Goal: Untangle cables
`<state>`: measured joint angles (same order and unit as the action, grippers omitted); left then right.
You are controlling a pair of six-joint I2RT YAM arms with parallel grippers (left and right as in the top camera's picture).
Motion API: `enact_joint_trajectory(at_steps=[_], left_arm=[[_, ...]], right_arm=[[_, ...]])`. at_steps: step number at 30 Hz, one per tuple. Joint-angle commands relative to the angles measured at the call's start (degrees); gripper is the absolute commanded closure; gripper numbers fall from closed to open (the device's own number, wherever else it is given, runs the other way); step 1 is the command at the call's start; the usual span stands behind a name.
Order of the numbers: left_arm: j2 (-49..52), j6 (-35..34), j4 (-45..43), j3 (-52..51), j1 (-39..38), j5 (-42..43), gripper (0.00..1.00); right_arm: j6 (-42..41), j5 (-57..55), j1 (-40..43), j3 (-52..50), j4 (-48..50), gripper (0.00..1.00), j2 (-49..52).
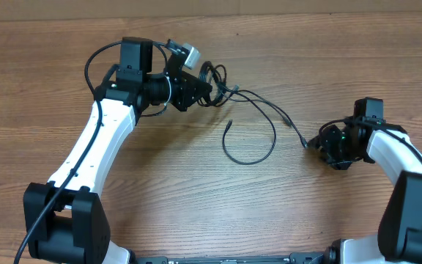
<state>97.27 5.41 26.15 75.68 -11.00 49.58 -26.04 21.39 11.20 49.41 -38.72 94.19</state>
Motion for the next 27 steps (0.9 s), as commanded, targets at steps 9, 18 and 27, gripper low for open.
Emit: enact_joint_trajectory(at_steps=[9,18,27], left_arm=[[-2.14,7.96,-0.20,1.07,-0.28,5.14,0.96],[-2.14,9.42,2.93,1.07,-0.26,6.62,0.96],[-2.14,10.73,3.21,1.07,-0.13,12.39,0.96]], right_arm=[[21.35,29.29,-4.83,0.22,6.47,0.37,-7.67],[27.65,16.76,-16.52,0.22,22.01,0.00,-7.50],[37.92,10.95,-24.61,0.22,30.16,0.00,-7.28]])
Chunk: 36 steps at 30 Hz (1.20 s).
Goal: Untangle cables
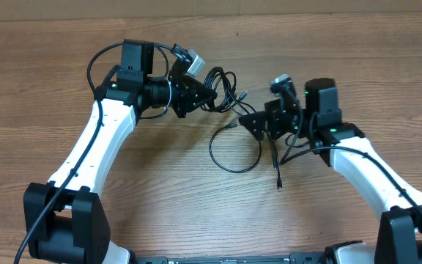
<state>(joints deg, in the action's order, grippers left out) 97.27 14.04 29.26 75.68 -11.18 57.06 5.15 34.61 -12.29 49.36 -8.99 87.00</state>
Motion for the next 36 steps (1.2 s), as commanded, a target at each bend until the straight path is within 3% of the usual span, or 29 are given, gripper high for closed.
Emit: enact_joint_trajectory(at_steps=[1,11,18,25,29,36], left_arm=[[-2.16,2.08,0.13,1.07,0.22,5.09,0.96],[-2.16,2.05,0.55,1.07,3.26,15.15,0.96],[-2.16,2.25,0.55,1.07,3.32,16.06,0.96],[-2.16,3.21,0.50,1.07,3.32,19.54,0.96],[-2.16,5.14,0.55,1.07,3.34,16.50,0.96],[-2.14,7.06,0.48,1.07,3.32,2.32,0.96]], right_arm=[[8.17,-2.25,-1.25,0.26,0.44,0.00,-0.09],[11.41,-3.48,-1.27,0.24,4.26,0.03,2.64],[11.17,7.41,-1.25,0.22,4.00,0.32,3.85],[11.17,15.17,-1.25,0.22,3.21,0.70,3.87],[7.72,15.19,-1.25,0.22,2.10,0.96,3.87],[-0.44,21.11,-0.70,0.26,2.08,0.96,3.48]])
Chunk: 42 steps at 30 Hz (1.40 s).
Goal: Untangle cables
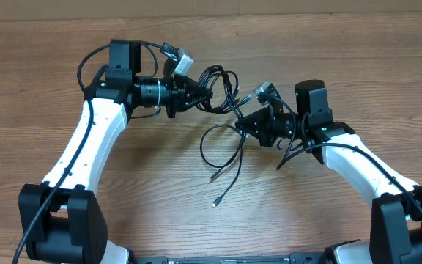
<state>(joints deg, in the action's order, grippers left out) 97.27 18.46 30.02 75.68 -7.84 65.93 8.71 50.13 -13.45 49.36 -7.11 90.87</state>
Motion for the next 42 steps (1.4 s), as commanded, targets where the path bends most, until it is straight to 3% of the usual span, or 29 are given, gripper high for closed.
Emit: enact_joint_trajectory(at_steps=[1,5,14,19,25,36,42], left_arm=[[-2.14,3.02,-0.26,1.07,-0.02,-7.87,0.96],[-2.14,3.82,-0.28,1.07,-0.07,-11.85,0.96],[-2.14,6.19,-0.42,1.03,-3.30,-11.89,0.96],[-2.14,7.28,-0.35,1.03,-7.13,-11.82,0.96],[-2.14,7.63,0.09,1.03,-9.14,-5.40,0.96],[-2.14,20.98,11.41,1.03,-9.14,1.95,0.96],[-2.14,26.03,11.69,0.98,-9.20,7.17,0.96]], right_arm=[[-4.52,7.61,0.46,0.26,0.20,0.96,-0.52],[-7.41,15.32,0.44,0.26,0.50,0.96,-0.76],[-20.46,15.89,-0.04,0.26,6.99,0.96,-0.74],[-26.95,6.64,-0.04,0.26,8.81,0.96,-0.74],[-28.04,0.55,-0.04,0.26,9.40,0.96,-0.74],[-32.83,-4.26,-0.04,0.26,15.67,0.96,-0.74],[-36.59,-4.22,-0.39,0.26,17.94,0.96,-0.74]])
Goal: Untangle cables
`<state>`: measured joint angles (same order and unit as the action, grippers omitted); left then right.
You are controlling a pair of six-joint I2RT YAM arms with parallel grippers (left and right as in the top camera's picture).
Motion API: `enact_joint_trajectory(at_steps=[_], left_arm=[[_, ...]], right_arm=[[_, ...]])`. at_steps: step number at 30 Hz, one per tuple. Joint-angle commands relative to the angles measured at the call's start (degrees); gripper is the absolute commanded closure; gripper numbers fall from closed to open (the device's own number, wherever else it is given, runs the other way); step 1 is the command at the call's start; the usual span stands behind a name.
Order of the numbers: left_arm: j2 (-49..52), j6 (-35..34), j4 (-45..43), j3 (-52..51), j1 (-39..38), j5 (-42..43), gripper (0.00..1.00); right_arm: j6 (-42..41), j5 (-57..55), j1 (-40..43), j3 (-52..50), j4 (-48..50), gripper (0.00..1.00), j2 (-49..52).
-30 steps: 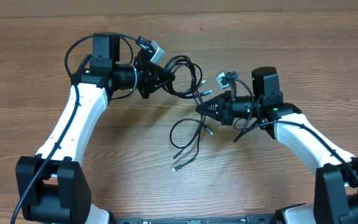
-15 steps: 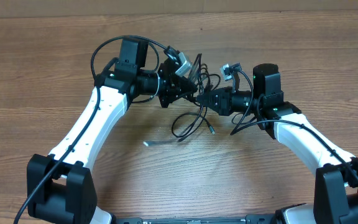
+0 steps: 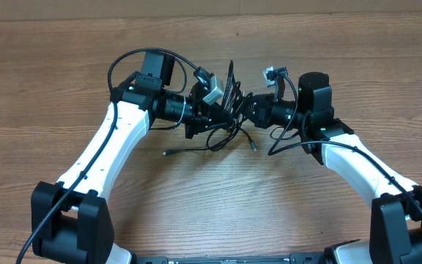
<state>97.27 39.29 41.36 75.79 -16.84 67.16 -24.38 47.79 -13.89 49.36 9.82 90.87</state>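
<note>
A bundle of thin black cables [image 3: 228, 110] hangs bunched between my two grippers over the middle of the table. Loose loops droop below it, one plug end [image 3: 166, 152] lying on the wood at the left and another end [image 3: 253, 146] at the right. My left gripper [image 3: 209, 117] is at the bundle's left side, shut on the cables. My right gripper [image 3: 249, 110] meets the bundle from the right and is shut on the cables too. The fingertips of both are partly hidden by the strands.
The wooden table [image 3: 343, 51] stretches around the arms. Both white arms [image 3: 101, 154] reach in from the front corners and meet near the centre. Each arm's own black wiring [image 3: 284, 139] loops beside its wrist.
My left gripper has moved right and toward the centre. The right gripper has risen slightly and now sits close against it. The cable loops have drawn up into a tighter bunch.
First my left gripper held the coil at the back left, while the right gripper held one cable end far to the right. Then the right gripper came to the centre at the loop. Later the loops hung lower, and now both grippers meet at the bundle.
</note>
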Motion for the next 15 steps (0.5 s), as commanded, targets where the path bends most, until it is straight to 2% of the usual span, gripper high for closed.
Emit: enact_joint_trajectory(at_steps=[1,7,15], left_arm=[[-2.12,5.73,0.13,0.87,-0.31,5.95,0.96],[-1.92,5.75,-0.48,0.87,-1.57,5.57,0.96],[-1.92,5.73,-0.04,0.87,-1.57,6.34,0.96]], right_arm=[[-4.37,-1.90,-0.33,0.26,1.11,0.96,-0.74],[-7.32,-3.82,-3.58,0.26,2.93,0.96,-0.74],[-7.65,-23.54,-4.04,0.24,-2.84,0.93,-0.74]])
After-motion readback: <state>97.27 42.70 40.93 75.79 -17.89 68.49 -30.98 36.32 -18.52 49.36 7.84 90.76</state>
